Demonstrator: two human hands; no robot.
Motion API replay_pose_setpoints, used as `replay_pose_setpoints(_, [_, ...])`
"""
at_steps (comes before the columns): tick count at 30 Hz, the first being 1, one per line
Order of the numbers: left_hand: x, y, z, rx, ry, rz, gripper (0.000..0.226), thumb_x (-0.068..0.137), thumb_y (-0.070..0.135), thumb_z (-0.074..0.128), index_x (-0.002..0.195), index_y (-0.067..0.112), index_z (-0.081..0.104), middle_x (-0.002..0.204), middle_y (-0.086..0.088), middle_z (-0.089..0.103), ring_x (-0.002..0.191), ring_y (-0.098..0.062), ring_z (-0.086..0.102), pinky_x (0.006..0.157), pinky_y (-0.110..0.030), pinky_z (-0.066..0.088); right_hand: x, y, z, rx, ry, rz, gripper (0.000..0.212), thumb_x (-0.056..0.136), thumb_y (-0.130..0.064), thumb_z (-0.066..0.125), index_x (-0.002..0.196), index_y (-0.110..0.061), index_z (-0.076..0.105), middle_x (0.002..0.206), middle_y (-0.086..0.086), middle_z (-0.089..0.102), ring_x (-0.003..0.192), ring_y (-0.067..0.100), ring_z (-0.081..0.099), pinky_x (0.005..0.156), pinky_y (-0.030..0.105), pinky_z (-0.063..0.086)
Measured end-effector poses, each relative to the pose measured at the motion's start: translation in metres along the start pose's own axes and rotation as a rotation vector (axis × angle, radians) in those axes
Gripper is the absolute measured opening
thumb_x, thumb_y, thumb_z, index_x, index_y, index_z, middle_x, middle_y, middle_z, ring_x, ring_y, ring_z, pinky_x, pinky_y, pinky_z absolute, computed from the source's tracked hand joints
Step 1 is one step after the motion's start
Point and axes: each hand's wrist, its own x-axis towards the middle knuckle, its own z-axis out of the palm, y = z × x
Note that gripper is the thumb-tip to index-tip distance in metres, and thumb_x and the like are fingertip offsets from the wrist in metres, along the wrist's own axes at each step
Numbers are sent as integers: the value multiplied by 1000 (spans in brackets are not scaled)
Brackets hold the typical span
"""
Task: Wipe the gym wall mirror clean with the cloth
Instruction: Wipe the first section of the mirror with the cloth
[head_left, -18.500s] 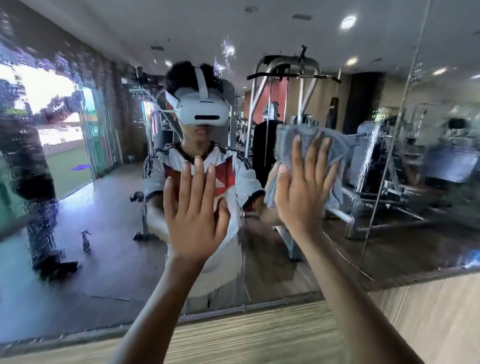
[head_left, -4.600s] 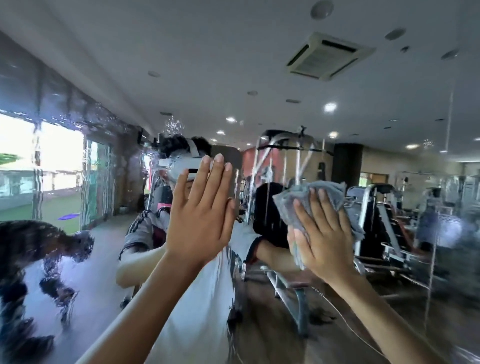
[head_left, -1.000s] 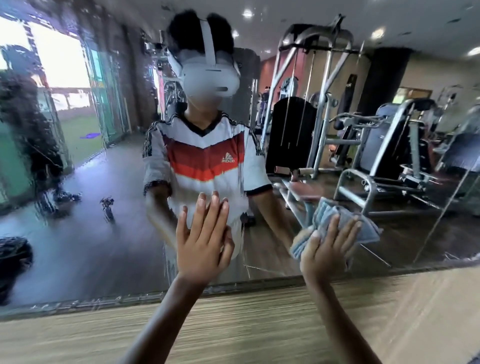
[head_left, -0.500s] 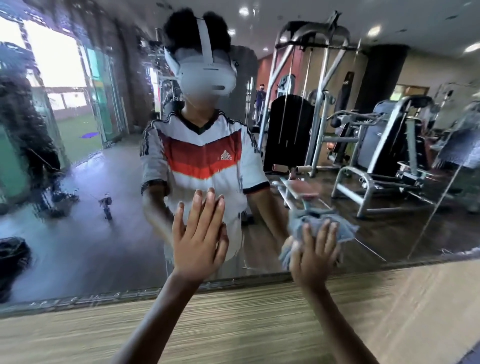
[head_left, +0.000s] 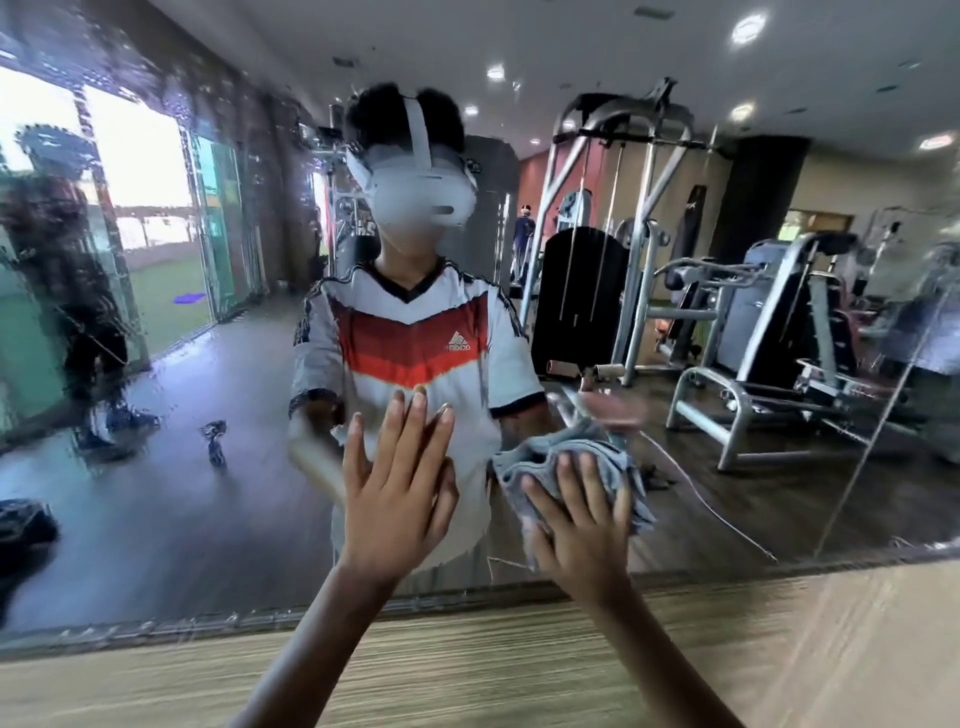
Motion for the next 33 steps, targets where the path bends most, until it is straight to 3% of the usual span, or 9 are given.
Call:
replay_pose_setpoints(5, [53,-22,-16,41,35,22,55,99,28,50,150,10,43,159,-19,32,150,-34,26,118,-62,20,54,39,-15,-16,93,326,56,105,-45,28,158,-34,15,167,5,5,153,29,10,113,65,17])
replay_pose_setpoints(8, [86,-30,-22,68,63,47,54,100,31,49,150,9,45,159,-19,33,150,-32,27,120,-58,17,133,27,-26,-17,187,376,54,107,-45,24,158,-31,15,162,9,16,151,30,15,117,62,9])
replay_pose_setpoints(13, [115,-32,-25,81,61,22,55,102,35,41,152,11,40,161,-18,30,151,-31,23,119,-61,18,172,-18,-27,-17,172,230,56,104,-44,32,156,-26,21,162,9,18,151,29,14,118,61,12])
replay_pose_setpoints(19, [114,-39,-29,96,67,59,54,103,36,42,152,14,41,160,-15,32,151,-28,26,119,-56,22,102,22,-25,-115,44,-211,63,95,-42,50,153,-31,30,163,5,22,153,25,15,118,62,16])
replay_pose_setpoints(21, [115,-45,-32,112,62,84,53,103,38,41,151,16,44,160,-13,33,150,-27,28,117,-55,25,109,45,-29,-132,67,-81,58,99,-43,43,154,-30,29,166,5,17,153,25,14,117,61,15])
replay_pose_setpoints(24, [131,-49,-36,133,78,76,53,102,40,40,151,19,45,160,-12,34,149,-27,29,114,-53,24,173,57,-41,-93,129,281,54,106,-48,22,156,-28,22,165,8,17,153,26,11,116,63,15])
replay_pose_setpoints(26, [150,-51,-39,130,90,67,55,101,40,38,151,17,43,160,-13,34,150,-28,27,114,-55,22,225,46,-50,-65,161,357,56,105,-50,16,157,-30,11,165,5,11,152,26,9,118,62,10])
replay_pose_setpoints(30, [193,-61,-45,166,117,78,57,100,40,40,151,16,42,159,-15,34,149,-30,30,114,-56,22,260,14,-52,-115,171,115,57,104,-46,26,156,-27,18,164,5,12,152,26,14,120,57,6])
replay_pose_setpoints(33, [219,-74,-56,187,104,79,58,99,41,34,151,15,43,160,-16,33,149,-30,28,115,-55,17,234,30,-52,-170,90,-160,56,103,-42,31,156,-28,22,164,7,21,152,29,19,119,61,13])
